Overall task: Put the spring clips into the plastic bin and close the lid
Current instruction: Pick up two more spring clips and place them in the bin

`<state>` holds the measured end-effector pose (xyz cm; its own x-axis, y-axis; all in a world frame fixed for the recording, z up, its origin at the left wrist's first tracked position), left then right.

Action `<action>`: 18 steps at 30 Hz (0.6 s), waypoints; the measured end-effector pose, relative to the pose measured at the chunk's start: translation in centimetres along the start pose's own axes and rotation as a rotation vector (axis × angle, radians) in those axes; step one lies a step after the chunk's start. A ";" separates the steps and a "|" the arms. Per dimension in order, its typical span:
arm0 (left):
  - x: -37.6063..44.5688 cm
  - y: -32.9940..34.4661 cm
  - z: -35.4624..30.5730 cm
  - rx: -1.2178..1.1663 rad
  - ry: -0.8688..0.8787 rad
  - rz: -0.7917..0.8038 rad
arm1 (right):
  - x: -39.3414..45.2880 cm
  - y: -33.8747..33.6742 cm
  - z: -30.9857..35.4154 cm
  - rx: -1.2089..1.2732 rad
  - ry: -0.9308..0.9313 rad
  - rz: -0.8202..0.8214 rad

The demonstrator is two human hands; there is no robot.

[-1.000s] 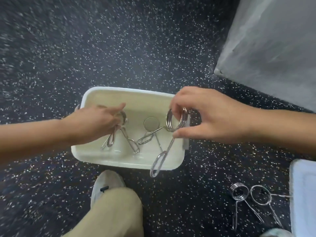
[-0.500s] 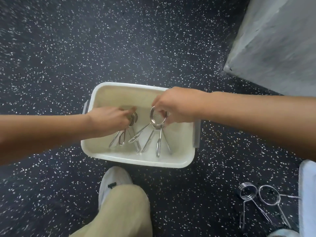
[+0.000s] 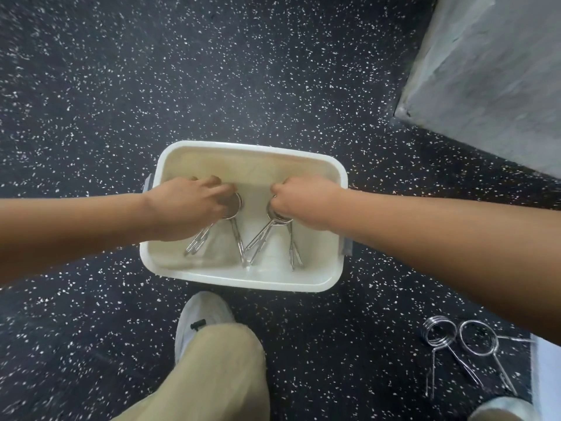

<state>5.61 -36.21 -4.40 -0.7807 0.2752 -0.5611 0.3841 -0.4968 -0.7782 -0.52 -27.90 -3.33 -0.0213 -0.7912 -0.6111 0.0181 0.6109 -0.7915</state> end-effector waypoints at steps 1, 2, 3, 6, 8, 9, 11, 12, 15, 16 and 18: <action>-0.1 -0.8 0.1 -0.039 -0.004 -0.044 | -0.1 0.0 0.0 0.003 0.009 0.023; -0.2 -1.5 0.2 -0.079 -0.006 -0.089 | -0.2 0.0 0.0 0.017 0.018 0.030; -0.4 -2.2 0.3 -0.113 -0.009 -0.130 | -0.1 -0.1 -0.2 0.044 0.036 0.017; -0.4 -4.3 0.4 -0.198 -0.023 -0.222 | -0.4 -1.3 -1.5 0.162 0.119 -0.110; -0.4 -6.1 0.3 -0.273 -0.036 -0.268 | -1.3 -2.6 -2.3 0.264 0.142 -0.197; -0.3 -7.0 0.1 -0.301 -0.038 -0.278 | -2.2 -3.2 -2.8 0.317 0.151 -0.233; -0.1 -8.4 -0.1 -0.354 -0.045 -0.263 | -4.1 -4.3 -3.8 0.447 0.177 -0.322; 0.0 -9.1 -0.3 -0.376 -0.045 -0.258 | -5.3 -4.6 -4.3 0.514 0.185 -0.374; 0.4 -12.1 -1.6 -0.450 -0.032 -0.319 | -10.0 -5.1 -5.4 0.652 0.171 -0.487; 0.6 -13.2 -2.1 -0.459 -0.035 -0.330 | -11.7 -4.7 -5.9 0.663 0.179 -0.495; 1.0 -14.8 -3.0 -0.460 -0.046 -0.312 | -15.0 -3.7 -6.7 0.642 0.195 -0.502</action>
<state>0.58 -26.09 5.70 -0.9087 0.3099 -0.2796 0.2989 0.0158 -0.9541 -7.01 -18.14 8.78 -0.3505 -0.9098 -0.2223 0.5247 0.0059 -0.8513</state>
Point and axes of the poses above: each hand's wrist, its own x-axis towards the middle knuckle, its own y-axis out of the palm, z = x × y, the point moved 10 cm from there along x, towards the middle knuckle, and after that the axes turned 6 degrees about x, right-handed, at the moved point
